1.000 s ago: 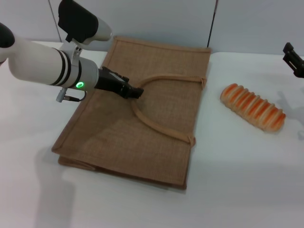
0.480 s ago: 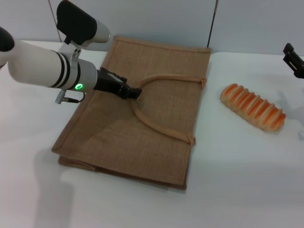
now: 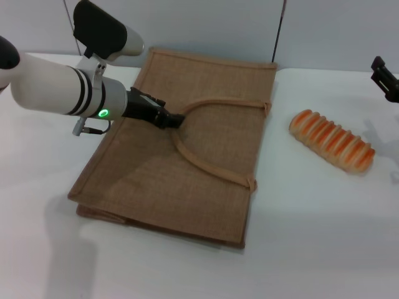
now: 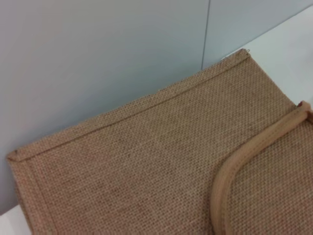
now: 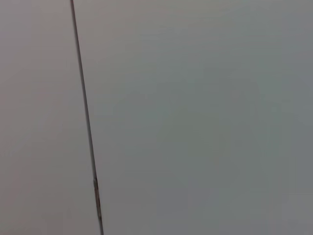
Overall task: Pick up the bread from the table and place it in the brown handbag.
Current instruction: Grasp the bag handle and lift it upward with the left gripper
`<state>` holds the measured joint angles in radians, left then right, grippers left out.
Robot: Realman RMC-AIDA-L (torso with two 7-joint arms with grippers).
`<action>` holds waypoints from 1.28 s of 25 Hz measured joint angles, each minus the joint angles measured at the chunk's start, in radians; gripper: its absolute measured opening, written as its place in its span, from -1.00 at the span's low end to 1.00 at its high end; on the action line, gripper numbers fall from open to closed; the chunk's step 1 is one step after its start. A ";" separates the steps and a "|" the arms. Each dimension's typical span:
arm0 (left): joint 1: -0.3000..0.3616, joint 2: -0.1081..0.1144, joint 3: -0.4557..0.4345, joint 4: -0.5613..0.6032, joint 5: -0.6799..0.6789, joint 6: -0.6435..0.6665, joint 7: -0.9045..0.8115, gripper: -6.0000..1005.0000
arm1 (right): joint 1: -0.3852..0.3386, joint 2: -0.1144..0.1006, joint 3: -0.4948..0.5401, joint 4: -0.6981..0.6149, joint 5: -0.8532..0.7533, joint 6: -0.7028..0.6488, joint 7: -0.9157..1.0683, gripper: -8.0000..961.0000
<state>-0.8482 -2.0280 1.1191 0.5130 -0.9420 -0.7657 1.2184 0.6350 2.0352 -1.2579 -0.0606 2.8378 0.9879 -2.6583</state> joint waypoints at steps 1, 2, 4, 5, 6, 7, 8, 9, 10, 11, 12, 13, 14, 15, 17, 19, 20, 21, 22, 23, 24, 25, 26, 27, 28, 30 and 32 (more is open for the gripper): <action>-0.001 0.000 0.000 -0.005 -0.002 0.003 0.005 0.10 | 0.000 0.000 0.000 0.000 0.000 0.000 0.000 0.61; -0.002 0.000 0.000 -0.012 -0.006 0.005 0.013 0.10 | 0.001 0.000 0.000 0.000 0.000 0.000 0.000 0.61; -0.006 0.000 0.000 -0.027 -0.021 0.006 0.031 0.10 | 0.001 0.000 0.000 -0.001 0.000 0.000 0.000 0.61; -0.007 0.000 0.001 -0.033 -0.029 0.007 0.041 0.10 | 0.001 0.000 0.000 -0.002 0.000 0.000 0.000 0.61; -0.008 0.000 0.001 -0.035 -0.036 0.008 0.049 0.09 | 0.001 0.000 0.000 -0.002 0.000 0.000 0.000 0.61; -0.008 0.000 0.001 -0.036 -0.041 0.009 0.054 0.09 | 0.001 0.000 0.000 -0.002 0.000 0.000 0.001 0.61; -0.008 0.000 0.001 -0.036 -0.045 0.009 0.058 0.09 | 0.002 0.000 0.000 -0.002 0.000 0.000 0.001 0.61; -0.009 0.000 0.001 -0.036 -0.049 0.009 0.059 0.09 | 0.002 0.000 0.000 -0.002 0.000 0.000 0.001 0.61; -0.009 0.000 0.001 -0.036 -0.053 0.009 0.060 0.09 | 0.002 0.000 0.000 -0.002 0.000 0.000 0.001 0.61; -0.009 0.000 0.001 -0.036 -0.061 0.009 0.061 0.09 | 0.002 0.000 0.000 -0.002 0.000 0.000 0.001 0.61; -0.009 0.000 0.001 -0.036 -0.068 0.009 0.064 0.09 | 0.002 0.000 0.000 -0.002 0.000 0.000 0.001 0.61; -0.009 0.000 0.000 -0.036 -0.075 0.009 0.068 0.09 | 0.002 0.000 0.000 -0.002 0.000 0.000 0.001 0.61; -0.009 0.000 -0.001 -0.036 -0.078 0.009 0.070 0.08 | 0.002 0.000 0.000 -0.002 0.000 0.000 0.002 0.61; -0.008 0.000 -0.001 -0.036 -0.080 0.009 0.073 0.08 | 0.002 0.000 0.000 -0.002 0.000 0.000 0.002 0.61; -0.008 0.000 -0.001 -0.036 -0.081 0.008 0.074 0.08 | 0.002 0.000 0.000 -0.002 0.000 0.000 0.002 0.61; -0.008 0.000 -0.001 -0.036 -0.081 0.009 0.077 0.06 | 0.002 0.000 0.000 -0.002 0.000 0.000 0.002 0.62; -0.008 0.000 -0.001 -0.036 -0.081 0.010 0.077 0.06 | 0.002 0.000 0.000 -0.002 0.000 0.000 0.002 0.62; -0.008 0.000 -0.001 -0.036 -0.081 0.012 0.079 0.05 | 0.002 0.000 0.000 -0.002 0.000 0.000 0.002 0.62; -0.008 0.000 -0.001 -0.036 -0.081 0.012 0.079 0.05 | 0.002 0.000 0.000 -0.002 0.000 0.000 0.002 0.62; -0.008 -0.001 -0.001 -0.039 -0.081 0.016 0.082 0.05 | 0.002 0.000 0.000 -0.002 0.000 0.000 0.002 0.62; -0.008 -0.001 -0.001 -0.041 -0.081 0.016 0.083 0.05 | 0.003 0.000 0.000 -0.002 0.000 0.000 0.002 0.62; -0.008 -0.001 -0.001 -0.044 -0.082 0.017 0.083 0.05 | 0.003 0.000 0.000 -0.002 0.000 0.000 0.002 0.62; -0.008 -0.001 -0.001 -0.047 -0.085 0.018 0.086 0.05 | 0.003 0.000 0.000 -0.002 0.000 0.000 0.002 0.62; -0.008 -0.001 -0.001 -0.049 -0.088 0.019 0.088 0.05 | 0.004 0.000 0.000 -0.002 0.000 0.000 0.002 0.62; -0.008 -0.001 0.000 -0.050 -0.092 0.020 0.091 0.05 | 0.004 0.000 0.000 -0.002 0.000 0.000 0.002 0.62; -0.007 -0.001 0.001 -0.053 -0.099 0.021 0.097 0.05 | 0.005 0.000 0.000 -0.001 0.000 0.000 0.002 0.62; -0.007 -0.001 0.001 -0.061 -0.106 0.021 0.101 0.05 | 0.005 0.000 0.000 0.000 0.000 0.000 0.002 0.62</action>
<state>-0.8551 -2.0293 1.1198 0.4525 -1.0485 -0.7446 1.3189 0.6401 2.0356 -1.2578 -0.0609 2.8378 0.9879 -2.6568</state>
